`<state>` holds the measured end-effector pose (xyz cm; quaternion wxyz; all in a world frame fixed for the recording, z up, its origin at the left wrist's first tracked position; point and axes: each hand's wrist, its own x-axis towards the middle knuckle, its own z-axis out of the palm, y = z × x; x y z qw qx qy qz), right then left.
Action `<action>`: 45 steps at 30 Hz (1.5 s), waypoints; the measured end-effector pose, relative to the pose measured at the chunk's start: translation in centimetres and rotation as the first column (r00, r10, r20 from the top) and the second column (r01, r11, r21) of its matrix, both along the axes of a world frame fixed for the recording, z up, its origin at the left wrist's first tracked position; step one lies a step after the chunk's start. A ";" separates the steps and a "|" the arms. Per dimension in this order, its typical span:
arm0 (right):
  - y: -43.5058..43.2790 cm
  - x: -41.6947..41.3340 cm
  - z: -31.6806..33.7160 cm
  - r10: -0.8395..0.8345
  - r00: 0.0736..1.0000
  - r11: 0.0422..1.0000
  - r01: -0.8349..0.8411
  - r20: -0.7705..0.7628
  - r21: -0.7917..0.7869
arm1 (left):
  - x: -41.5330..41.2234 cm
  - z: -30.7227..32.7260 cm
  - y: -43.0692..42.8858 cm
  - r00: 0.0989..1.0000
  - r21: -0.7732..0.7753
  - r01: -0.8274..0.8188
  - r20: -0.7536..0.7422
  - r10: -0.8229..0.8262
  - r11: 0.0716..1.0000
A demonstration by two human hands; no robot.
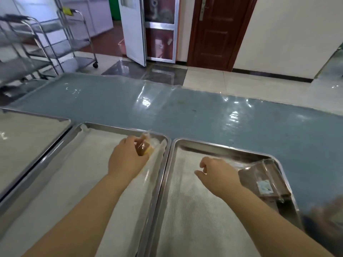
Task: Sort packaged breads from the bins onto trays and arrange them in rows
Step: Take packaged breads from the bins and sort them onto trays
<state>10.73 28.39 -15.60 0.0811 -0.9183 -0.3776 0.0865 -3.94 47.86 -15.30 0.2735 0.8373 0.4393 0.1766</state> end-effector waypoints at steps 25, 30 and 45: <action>-4.4 1.1 2.0 -0.065 0.998 0.968 0.058 -0.018 -0.244 | 3.3 1.5 -2.4 0.885 -0.004 0.360 -0.315 -0.342 0.933; -6.8 -0.8 6.0 -0.070 0.997 0.961 0.061 -0.021 -0.271 | 1.0 5.8 -5.4 0.763 0.108 0.561 -0.452 -0.462 0.821; -21.8 -6.1 20.6 -0.296 0.954 0.951 0.289 0.055 0.109 | -0.1 15.3 -17.0 0.608 0.323 0.793 -0.362 -0.707 0.517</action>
